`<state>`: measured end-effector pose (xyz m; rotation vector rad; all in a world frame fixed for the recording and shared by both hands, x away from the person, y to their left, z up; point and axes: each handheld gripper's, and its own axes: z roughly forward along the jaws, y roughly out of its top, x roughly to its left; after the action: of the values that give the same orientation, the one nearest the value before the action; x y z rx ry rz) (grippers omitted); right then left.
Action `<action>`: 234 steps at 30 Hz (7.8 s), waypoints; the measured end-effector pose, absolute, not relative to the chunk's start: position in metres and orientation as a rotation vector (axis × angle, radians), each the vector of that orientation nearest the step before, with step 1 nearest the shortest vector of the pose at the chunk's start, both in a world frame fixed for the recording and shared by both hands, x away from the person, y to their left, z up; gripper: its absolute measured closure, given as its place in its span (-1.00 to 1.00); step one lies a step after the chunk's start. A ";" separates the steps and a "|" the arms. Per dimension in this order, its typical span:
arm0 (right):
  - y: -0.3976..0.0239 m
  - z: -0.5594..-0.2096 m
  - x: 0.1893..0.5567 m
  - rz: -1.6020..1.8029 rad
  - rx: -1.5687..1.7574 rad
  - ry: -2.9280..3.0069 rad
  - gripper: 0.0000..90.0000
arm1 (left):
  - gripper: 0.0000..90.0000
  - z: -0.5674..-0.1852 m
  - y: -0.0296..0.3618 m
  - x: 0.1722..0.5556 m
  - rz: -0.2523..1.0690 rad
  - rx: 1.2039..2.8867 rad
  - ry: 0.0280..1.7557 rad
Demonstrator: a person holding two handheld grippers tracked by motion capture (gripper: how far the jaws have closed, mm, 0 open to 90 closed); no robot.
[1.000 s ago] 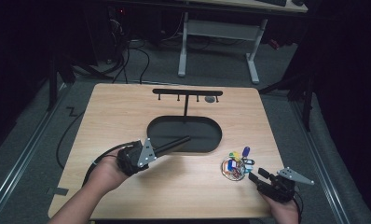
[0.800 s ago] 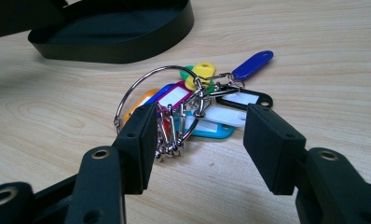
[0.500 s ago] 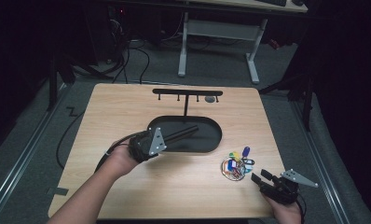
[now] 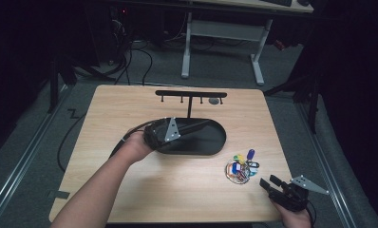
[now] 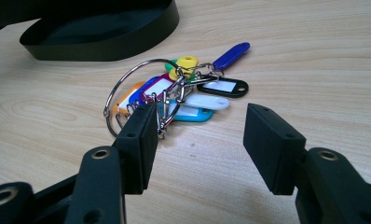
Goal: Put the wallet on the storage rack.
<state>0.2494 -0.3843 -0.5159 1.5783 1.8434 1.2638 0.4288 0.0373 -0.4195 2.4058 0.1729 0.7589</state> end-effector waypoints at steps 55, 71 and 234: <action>-0.383 -0.519 0.248 1.280 1.604 1.858 0.01 | 0.44 -0.463 0.026 0.451 0.592 2.501 0.217; -0.382 -0.520 0.250 1.277 1.609 1.863 0.01 | 0.17 -0.477 0.028 0.459 0.582 2.554 0.317; -0.223 -0.482 0.379 0.186 1.423 2.683 0.93 | -0.17 -0.514 0.147 0.286 0.448 2.145 0.564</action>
<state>0.3786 -0.2228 -0.4823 1.4227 2.6828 0.1863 0.2859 0.1472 -0.5138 2.1451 0.5641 0.4476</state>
